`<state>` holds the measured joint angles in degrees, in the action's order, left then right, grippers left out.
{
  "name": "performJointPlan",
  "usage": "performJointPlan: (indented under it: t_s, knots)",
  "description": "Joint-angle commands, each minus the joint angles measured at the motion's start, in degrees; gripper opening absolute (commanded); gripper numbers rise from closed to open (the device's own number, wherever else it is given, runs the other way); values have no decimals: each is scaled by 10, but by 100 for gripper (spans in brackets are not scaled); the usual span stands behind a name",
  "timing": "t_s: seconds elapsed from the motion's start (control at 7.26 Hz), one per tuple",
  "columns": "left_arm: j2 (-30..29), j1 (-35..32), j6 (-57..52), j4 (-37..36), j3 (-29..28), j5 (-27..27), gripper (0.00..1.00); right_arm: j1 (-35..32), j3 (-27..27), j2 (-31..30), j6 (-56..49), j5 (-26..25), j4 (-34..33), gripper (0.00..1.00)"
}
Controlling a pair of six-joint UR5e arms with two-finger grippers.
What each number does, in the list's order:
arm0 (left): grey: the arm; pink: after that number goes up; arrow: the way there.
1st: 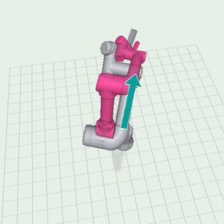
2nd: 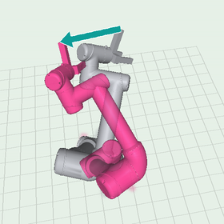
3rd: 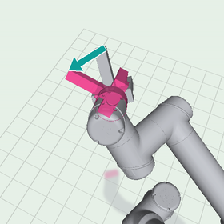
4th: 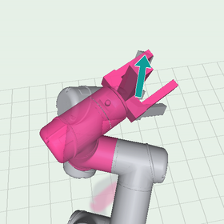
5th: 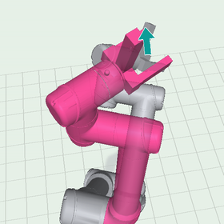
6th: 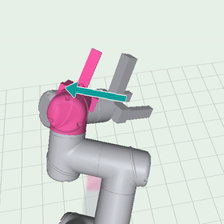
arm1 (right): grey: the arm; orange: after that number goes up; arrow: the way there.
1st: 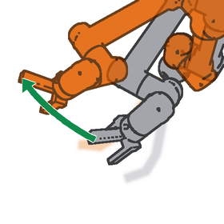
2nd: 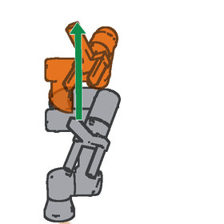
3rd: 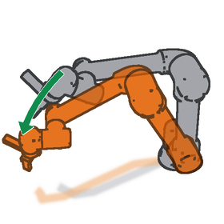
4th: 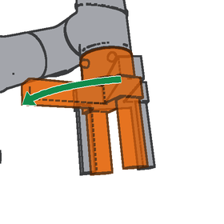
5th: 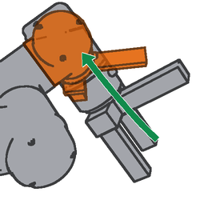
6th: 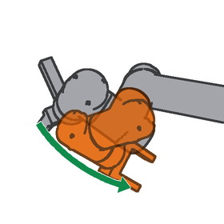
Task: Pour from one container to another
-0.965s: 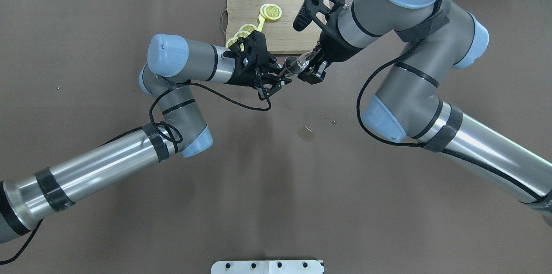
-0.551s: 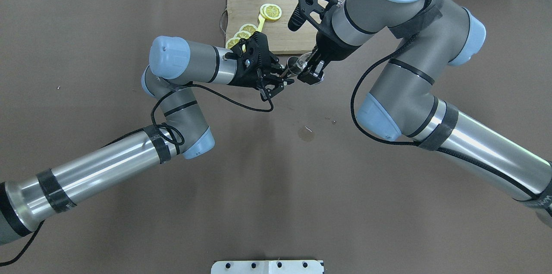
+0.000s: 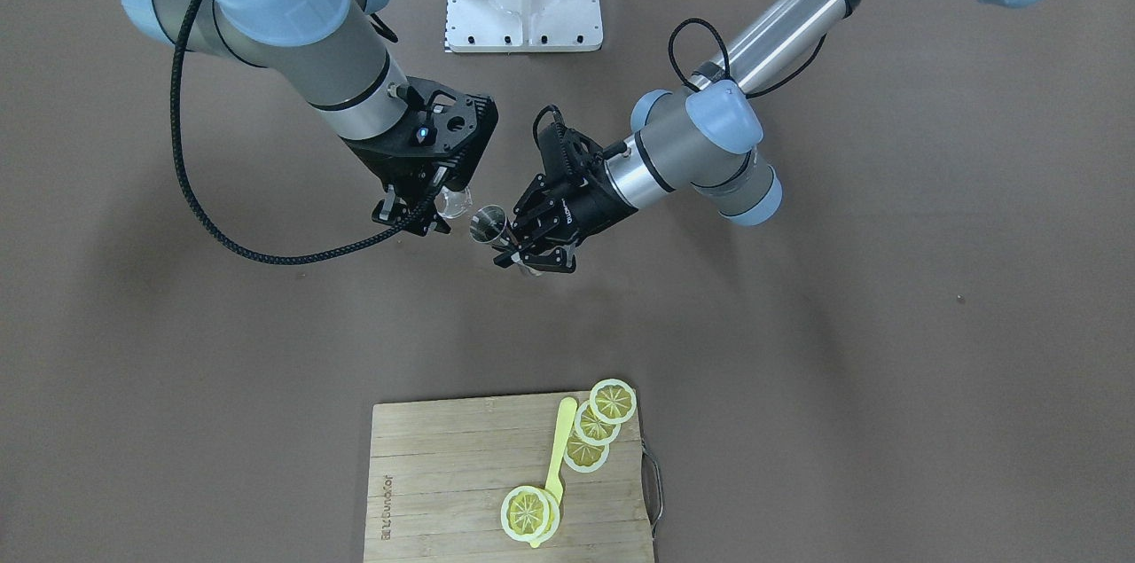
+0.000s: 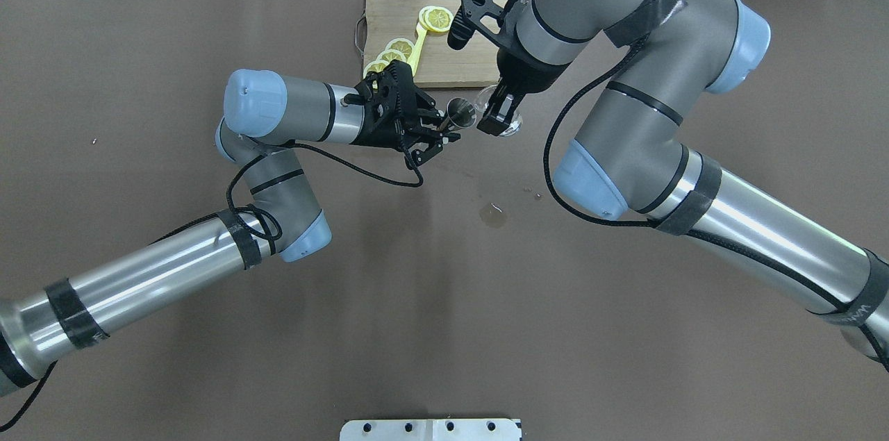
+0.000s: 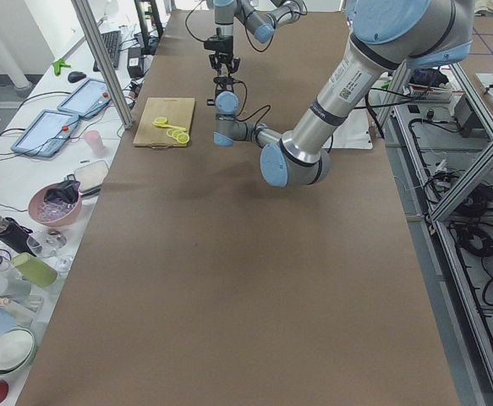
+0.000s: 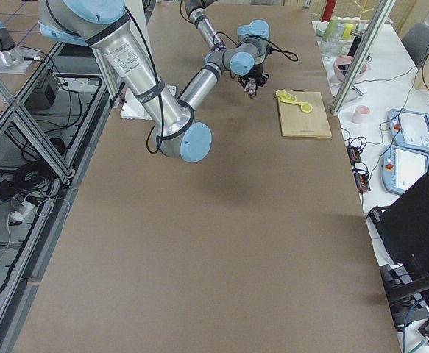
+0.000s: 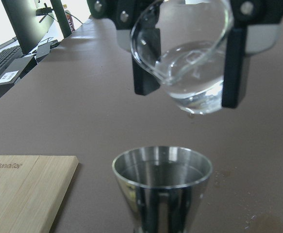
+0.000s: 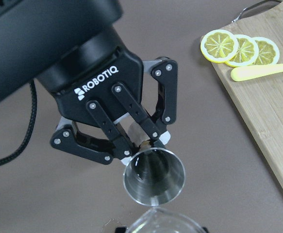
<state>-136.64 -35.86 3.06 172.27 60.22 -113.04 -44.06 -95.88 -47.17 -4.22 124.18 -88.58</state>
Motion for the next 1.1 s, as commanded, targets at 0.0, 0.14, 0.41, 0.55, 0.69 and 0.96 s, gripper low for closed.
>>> performJointPlan:
  t_s: [0.0, 0.14, 0.41, 0.55, 0.69, 0.96]
  knots:
    - [0, 1, 0, 1, 2, 1, 0, 1, 3, 8, -12, -1, -14, 0]
    - [-1, 1, 0, 1, 2, 1, 0, 1, 7, 10, -13, -1, -14, 0]
    - [-2, 0, 0, 1, 3, 1, 0, 3, 16, 36, -36, -1, -54, 0]
    - [-2, 0, 0, 1, 3, 1, 0, 3, 20, 47, -48, -2, -75, 0]
    - [-2, 1, 0, 1, 3, 1, 0, 5, 23, 56, -49, -5, -89, 0]
    - [-2, 0, 1, 0, 3, 4, 0, 6, 31, 71, -71, -5, -122, 0]
